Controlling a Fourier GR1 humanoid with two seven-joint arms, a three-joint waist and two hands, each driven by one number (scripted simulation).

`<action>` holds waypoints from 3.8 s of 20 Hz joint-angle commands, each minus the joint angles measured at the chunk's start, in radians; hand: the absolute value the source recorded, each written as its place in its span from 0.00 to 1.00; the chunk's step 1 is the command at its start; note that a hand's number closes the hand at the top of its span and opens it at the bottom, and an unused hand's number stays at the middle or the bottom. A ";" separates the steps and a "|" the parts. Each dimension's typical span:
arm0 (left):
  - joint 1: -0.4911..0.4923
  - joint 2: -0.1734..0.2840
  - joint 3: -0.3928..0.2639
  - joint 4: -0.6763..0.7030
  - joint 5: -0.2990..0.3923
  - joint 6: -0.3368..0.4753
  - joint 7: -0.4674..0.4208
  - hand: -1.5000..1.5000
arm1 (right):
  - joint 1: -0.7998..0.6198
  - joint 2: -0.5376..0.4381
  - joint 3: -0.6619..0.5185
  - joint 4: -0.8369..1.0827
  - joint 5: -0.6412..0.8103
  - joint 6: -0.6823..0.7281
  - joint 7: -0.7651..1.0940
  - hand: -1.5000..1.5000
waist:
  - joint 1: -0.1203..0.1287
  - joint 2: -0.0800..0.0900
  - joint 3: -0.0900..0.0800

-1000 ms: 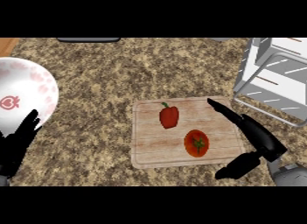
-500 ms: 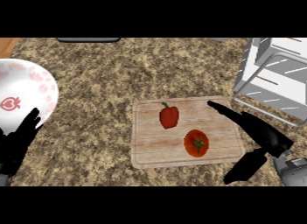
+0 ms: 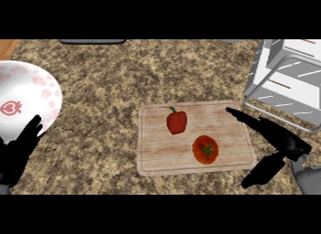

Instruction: Pick the tomato from the cutting board and place it in the tiered basket

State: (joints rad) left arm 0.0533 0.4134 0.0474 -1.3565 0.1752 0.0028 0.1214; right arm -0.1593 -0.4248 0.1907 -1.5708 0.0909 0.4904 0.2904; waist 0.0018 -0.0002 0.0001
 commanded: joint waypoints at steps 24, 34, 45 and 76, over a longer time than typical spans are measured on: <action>-0.028 -0.137 0.083 -0.102 -0.148 -0.037 0.113 0.50 | -0.005 0.221 -0.064 0.222 0.271 0.005 -0.224 0.00 | 0.002 0.000 0.000; 0.007 -0.136 0.151 -0.020 -0.153 -0.125 0.016 0.50 | -0.051 0.339 -0.023 0.297 0.344 -0.032 -0.206 0.00 | 0.001 0.000 0.000; -0.017 -0.123 0.185 -0.016 -0.146 -0.157 0.031 0.50 | -0.024 0.322 -0.005 0.330 0.401 -0.095 -0.448 1.00 | 0.000 0.000 0.000; -0.078 -0.150 0.160 0.025 -0.192 -0.153 0.024 0.50 | -0.736 0.425 0.175 0.253 1.229 -0.565 1.091 1.00 | 0.042 0.000 -0.002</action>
State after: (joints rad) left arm -0.0144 0.2626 0.2057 -1.3411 -0.0188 -0.1450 0.1517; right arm -0.7440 -0.0060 0.3140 -1.3557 1.2590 -0.0668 1.1079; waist 0.0412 -0.0053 -0.0048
